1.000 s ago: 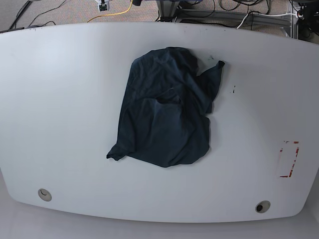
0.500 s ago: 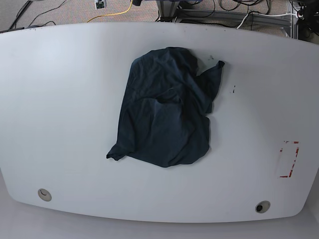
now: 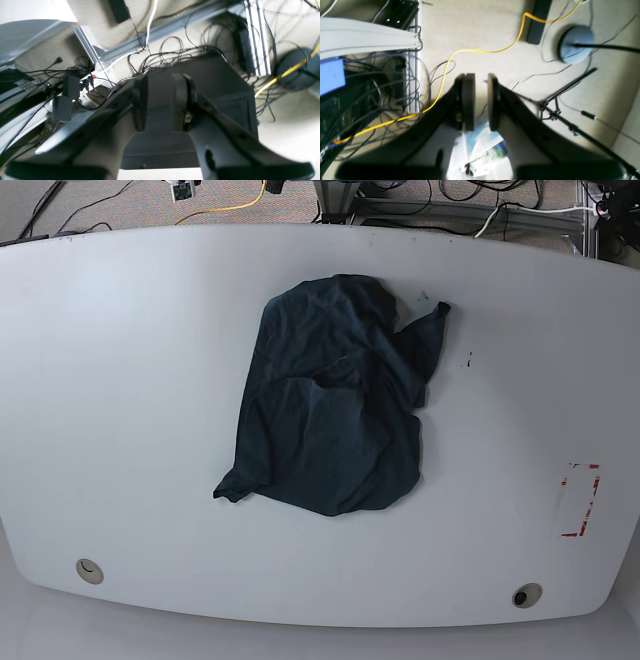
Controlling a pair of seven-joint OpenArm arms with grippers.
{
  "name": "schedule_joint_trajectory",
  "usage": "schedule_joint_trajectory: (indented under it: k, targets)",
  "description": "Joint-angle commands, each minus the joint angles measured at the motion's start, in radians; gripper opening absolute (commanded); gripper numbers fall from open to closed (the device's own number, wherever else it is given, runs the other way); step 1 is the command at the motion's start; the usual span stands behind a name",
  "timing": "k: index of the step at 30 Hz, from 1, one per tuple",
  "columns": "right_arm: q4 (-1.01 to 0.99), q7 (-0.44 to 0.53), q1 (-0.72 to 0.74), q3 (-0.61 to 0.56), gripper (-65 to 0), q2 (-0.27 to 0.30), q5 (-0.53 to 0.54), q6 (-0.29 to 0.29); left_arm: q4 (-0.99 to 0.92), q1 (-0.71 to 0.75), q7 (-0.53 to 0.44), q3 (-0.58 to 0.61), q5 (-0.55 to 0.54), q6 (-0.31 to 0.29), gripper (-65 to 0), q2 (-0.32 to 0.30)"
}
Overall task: Layout the t-shirt on the table in an organized manner, then fold the t-shirt properly
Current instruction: 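Raise both arms from rest and swing them toward the table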
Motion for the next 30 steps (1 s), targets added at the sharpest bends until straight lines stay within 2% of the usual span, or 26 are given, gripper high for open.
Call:
schedule_joint_trajectory:
  k: [1, 12, 20, 26, 30]
  targets:
    - [0.045, -0.001, -0.028, 0.004, -57.1, 0.011, 0.01, -0.001, 0.018, 0.009, -0.005, 0.006, 0.002, 0.003, -50.3, -0.014]
    - [0.145, -0.022, -0.023, 0.008, -55.9, -0.002, -0.007, 0.001, 0.027, -0.001, -0.014, 0.034, 0.005, 0.0, -49.6, -0.009]
    - [0.219, -0.08, -0.015, 0.006, -48.9, 0.0, -0.027, -0.003, 0.069, -0.001, -0.016, 0.021, -0.002, 0.0, -48.6, -0.015]
    - [0.291, -0.114, -0.041, 0.0, -45.0, -0.012, -0.014, -0.001, 0.151, 0.03, 0.001, 0.024, -0.008, -0.004, -48.5, -0.034]
    - [0.352, -0.129, -0.072, 0.001, -47.3, -0.024, -0.01, -0.005, 0.232, 0.088, -0.003, 0.021, -0.022, -0.004, -48.5, -0.068]
